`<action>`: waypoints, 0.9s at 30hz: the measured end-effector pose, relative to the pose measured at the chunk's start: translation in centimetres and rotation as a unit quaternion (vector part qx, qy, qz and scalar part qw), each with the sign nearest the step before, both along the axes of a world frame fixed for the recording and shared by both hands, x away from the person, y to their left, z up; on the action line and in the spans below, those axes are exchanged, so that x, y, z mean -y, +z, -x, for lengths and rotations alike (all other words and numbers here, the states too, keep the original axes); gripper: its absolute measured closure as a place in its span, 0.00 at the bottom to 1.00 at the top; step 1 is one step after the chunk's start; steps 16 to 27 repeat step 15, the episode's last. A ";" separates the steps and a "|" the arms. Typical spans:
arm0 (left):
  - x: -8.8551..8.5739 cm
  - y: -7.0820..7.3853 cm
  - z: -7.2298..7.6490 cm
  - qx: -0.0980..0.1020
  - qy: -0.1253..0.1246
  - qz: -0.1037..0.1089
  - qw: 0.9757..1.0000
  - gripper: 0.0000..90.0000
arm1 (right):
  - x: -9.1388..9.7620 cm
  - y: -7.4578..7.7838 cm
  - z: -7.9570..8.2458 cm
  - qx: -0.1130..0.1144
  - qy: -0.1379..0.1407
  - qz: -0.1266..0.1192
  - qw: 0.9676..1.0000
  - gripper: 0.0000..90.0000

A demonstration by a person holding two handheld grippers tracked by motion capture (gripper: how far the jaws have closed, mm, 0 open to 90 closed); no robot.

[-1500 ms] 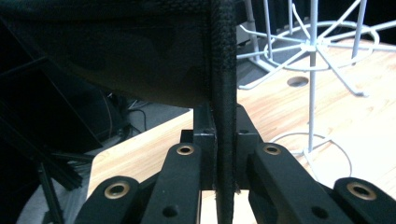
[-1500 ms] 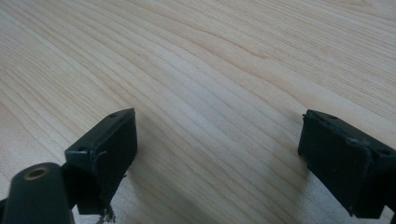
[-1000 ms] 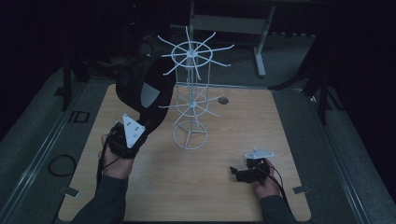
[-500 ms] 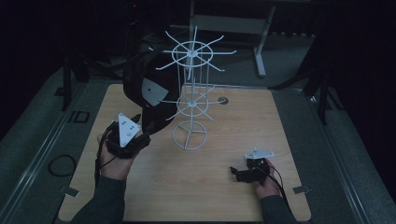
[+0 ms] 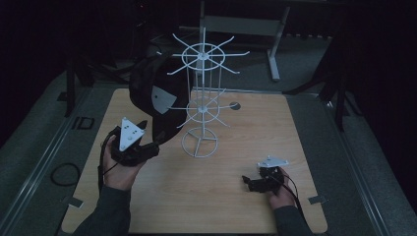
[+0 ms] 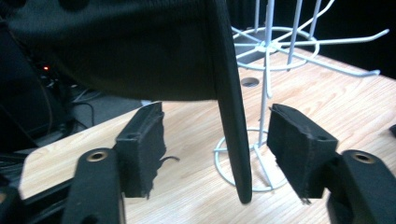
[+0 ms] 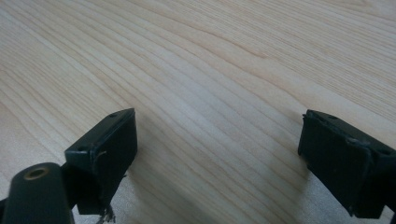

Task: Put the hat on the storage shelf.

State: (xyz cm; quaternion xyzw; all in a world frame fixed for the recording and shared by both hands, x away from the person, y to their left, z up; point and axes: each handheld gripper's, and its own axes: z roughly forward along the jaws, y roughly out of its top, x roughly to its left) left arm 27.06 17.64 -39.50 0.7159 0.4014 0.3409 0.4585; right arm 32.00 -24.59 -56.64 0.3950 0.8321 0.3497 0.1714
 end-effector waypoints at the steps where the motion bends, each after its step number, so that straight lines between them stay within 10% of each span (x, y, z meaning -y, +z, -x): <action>1: -0.1 0.1 0.0 -0.002 -0.005 0.008 1.000 0.37 | 0.0 0.0 0.0 0.000 0.000 0.000 1.000 0.13; 10: -1.0 0.7 0.7 -0.001 -0.026 0.044 0.999 0.30 | 0.0 0.0 0.0 -0.001 0.000 0.000 1.000 0.13; 27: -0.7 0.7 1.2 0.000 -0.032 0.041 0.999 0.30 | 0.0 0.0 0.0 0.000 0.000 0.000 1.000 0.13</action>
